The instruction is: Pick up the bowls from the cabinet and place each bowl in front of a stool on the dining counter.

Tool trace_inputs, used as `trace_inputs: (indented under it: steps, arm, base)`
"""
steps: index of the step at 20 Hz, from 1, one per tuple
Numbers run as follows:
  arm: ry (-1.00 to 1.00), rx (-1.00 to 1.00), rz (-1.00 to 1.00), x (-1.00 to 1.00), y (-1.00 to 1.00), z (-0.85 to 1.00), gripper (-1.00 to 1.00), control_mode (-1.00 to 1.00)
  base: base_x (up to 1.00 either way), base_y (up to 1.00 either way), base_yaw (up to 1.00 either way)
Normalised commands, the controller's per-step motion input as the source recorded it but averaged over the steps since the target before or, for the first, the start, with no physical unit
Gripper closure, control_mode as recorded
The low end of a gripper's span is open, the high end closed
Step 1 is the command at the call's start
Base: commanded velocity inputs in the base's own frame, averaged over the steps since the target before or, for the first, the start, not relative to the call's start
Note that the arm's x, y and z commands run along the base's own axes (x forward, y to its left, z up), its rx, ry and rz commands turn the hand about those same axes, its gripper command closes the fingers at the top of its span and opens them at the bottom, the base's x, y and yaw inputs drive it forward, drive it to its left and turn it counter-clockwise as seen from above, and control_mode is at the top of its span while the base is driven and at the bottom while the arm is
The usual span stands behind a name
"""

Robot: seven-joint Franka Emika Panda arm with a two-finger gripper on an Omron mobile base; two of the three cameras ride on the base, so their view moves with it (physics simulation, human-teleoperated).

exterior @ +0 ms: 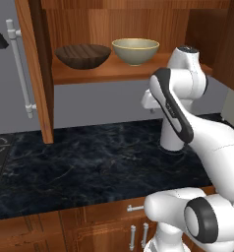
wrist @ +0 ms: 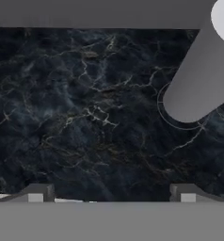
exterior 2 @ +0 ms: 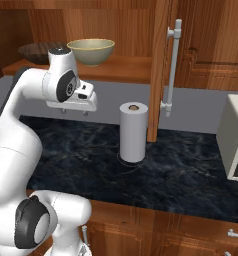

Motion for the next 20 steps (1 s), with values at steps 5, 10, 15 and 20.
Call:
trace_inputs:
  steps: [5, 10, 15, 20]
  arm:
    - [-0.14, 0.03, -0.1, -0.03, 0.0, 0.32, -1.0, -1.0]
    - [-0.16, 0.09, -0.14, -0.1, -0.03, 0.35, -1.0, -1.0]
    - [-0.17, 0.11, -0.16, -0.26, -0.05, 0.42, -1.0, -1.0]
    - [-0.2, 0.13, -0.21, -0.48, -0.04, 0.28, -1.0, -1.0]
  base:
    - [0.0, 0.0, 0.0]
    - [0.0, 0.0, 0.0]
    - [0.0, 0.0, 0.0]
    - [0.0, 0.0, 0.0]
